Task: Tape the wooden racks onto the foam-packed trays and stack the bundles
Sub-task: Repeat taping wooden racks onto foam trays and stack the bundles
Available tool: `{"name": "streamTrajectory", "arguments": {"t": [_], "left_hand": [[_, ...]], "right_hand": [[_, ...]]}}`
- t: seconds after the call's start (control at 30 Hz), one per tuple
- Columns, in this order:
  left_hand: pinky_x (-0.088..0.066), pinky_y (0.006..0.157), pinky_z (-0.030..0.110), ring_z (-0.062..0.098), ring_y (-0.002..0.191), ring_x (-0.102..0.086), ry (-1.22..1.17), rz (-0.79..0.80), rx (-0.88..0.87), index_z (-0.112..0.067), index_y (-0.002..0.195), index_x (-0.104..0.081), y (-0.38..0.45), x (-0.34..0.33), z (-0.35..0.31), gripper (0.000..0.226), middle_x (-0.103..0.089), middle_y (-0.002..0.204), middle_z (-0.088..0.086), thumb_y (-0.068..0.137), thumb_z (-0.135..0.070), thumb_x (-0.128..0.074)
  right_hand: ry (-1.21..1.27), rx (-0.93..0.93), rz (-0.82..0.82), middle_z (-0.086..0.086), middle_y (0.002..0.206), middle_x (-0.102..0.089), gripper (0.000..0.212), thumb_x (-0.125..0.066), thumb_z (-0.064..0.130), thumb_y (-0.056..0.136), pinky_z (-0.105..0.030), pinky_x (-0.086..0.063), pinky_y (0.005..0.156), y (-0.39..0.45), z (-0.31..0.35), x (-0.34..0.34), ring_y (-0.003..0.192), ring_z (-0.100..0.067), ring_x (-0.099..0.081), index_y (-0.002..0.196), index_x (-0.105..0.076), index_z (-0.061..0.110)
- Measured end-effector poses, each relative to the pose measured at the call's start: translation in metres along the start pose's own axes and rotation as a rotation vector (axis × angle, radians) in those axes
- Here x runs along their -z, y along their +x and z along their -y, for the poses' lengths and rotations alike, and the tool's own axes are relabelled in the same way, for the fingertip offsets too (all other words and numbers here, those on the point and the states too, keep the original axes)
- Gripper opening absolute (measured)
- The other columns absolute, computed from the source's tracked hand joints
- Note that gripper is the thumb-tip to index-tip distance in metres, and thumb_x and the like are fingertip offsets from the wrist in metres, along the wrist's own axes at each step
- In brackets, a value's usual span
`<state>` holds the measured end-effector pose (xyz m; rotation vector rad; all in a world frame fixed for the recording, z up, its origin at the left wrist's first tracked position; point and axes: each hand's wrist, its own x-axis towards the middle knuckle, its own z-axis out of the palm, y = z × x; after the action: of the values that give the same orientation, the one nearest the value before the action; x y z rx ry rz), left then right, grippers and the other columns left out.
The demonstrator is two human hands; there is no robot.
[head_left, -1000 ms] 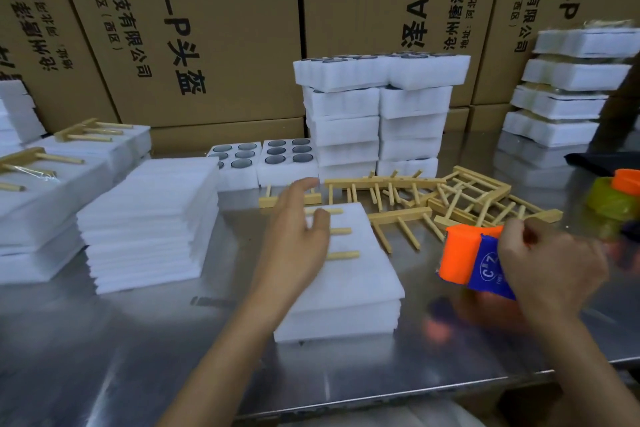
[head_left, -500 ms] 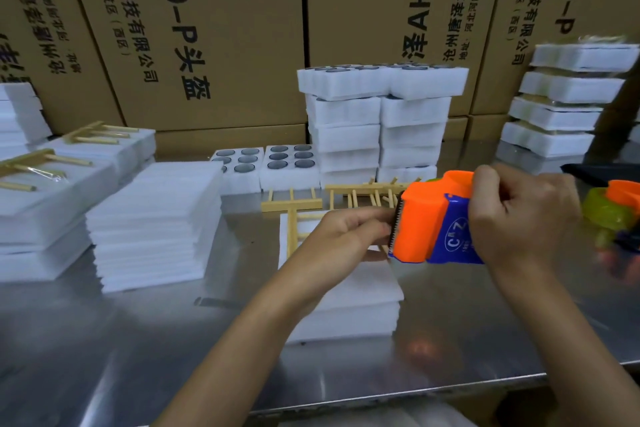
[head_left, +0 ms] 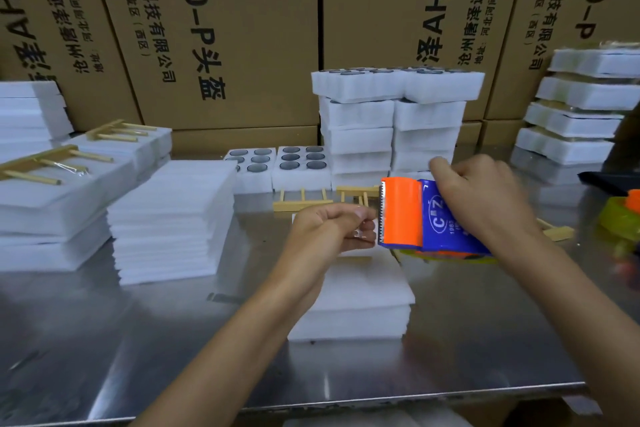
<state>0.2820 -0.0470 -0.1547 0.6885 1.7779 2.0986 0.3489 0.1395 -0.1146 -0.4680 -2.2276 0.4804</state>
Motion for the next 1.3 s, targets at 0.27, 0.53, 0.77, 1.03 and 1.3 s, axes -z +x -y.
{"name": "streamTrajectory", "arguments": {"t": [0.27, 0.53, 0.77, 1.03, 1.3], "left_hand": [[-0.059, 0.068, 0.026, 0.019, 0.07, -0.071, -0.166, -0.114, 0.008, -0.004, 0.073, -0.08, 0.02, 0.056, -0.019, 0.03, -0.072, 0.076, 0.012, 0.093, 0.0, -0.059], [-0.06, 0.061, 0.026, 0.019, 0.061, -0.069, -0.043, -0.376, 0.056, -0.004, 0.071, -0.077, 0.01, 0.156, 0.007, 0.028, -0.069, 0.072, 0.011, 0.094, -0.004, -0.06], [-0.058, 0.06, 0.023, 0.016, 0.061, -0.066, 0.046, -0.395, 0.149, -0.002, 0.082, -0.074, 0.027, 0.148, 0.039, 0.015, -0.066, 0.066, 0.004, 0.084, -0.017, -0.077], [-0.044, 0.076, 0.028, 0.015, 0.09, -0.063, 1.032, -0.266, 0.074, -0.026, 0.079, -0.072, 0.02, 0.109, 0.087, 0.013, -0.069, 0.086, -0.009, 0.091, -0.028, -0.067], [-0.025, 0.112, 0.043, 0.026, 0.146, -0.015, 1.624, -0.103, 0.083, -0.037, 0.157, -0.005, 0.012, 0.102, 0.091, 0.06, -0.001, 0.166, 0.001, 0.103, -0.045, -0.03]], "right_hand": [[-0.138, 0.152, 0.187, -0.001, 0.061, -0.057, 0.051, -0.037, 0.05, 0.095, -0.029, -0.029, 0.053, 0.034, 0.016, -0.017, 0.059, -0.016, -0.054, 0.064, -0.054, 0.014], [-0.385, 0.031, 0.431, -0.002, 0.067, -0.057, 0.052, -0.038, 0.061, 0.094, -0.03, -0.028, 0.052, 0.046, -0.067, -0.018, 0.062, -0.017, -0.054, 0.068, -0.058, 0.02], [-0.357, -0.059, 0.54, -0.007, 0.07, -0.06, 0.06, -0.038, 0.064, 0.091, -0.032, -0.031, 0.054, 0.047, -0.096, -0.043, 0.065, -0.02, -0.058, 0.065, -0.061, 0.015], [-0.349, -0.1, 0.655, -0.007, 0.071, -0.066, 0.062, -0.037, 0.065, 0.093, -0.039, -0.049, 0.071, 0.054, -0.096, -0.053, 0.069, -0.021, -0.065, 0.079, -0.066, 0.011], [-0.311, -0.11, 0.659, -0.006, 0.068, -0.064, 0.057, -0.039, 0.061, 0.095, -0.03, -0.04, 0.059, 0.054, -0.095, -0.053, 0.067, -0.019, -0.062, 0.072, -0.062, 0.013]]}}
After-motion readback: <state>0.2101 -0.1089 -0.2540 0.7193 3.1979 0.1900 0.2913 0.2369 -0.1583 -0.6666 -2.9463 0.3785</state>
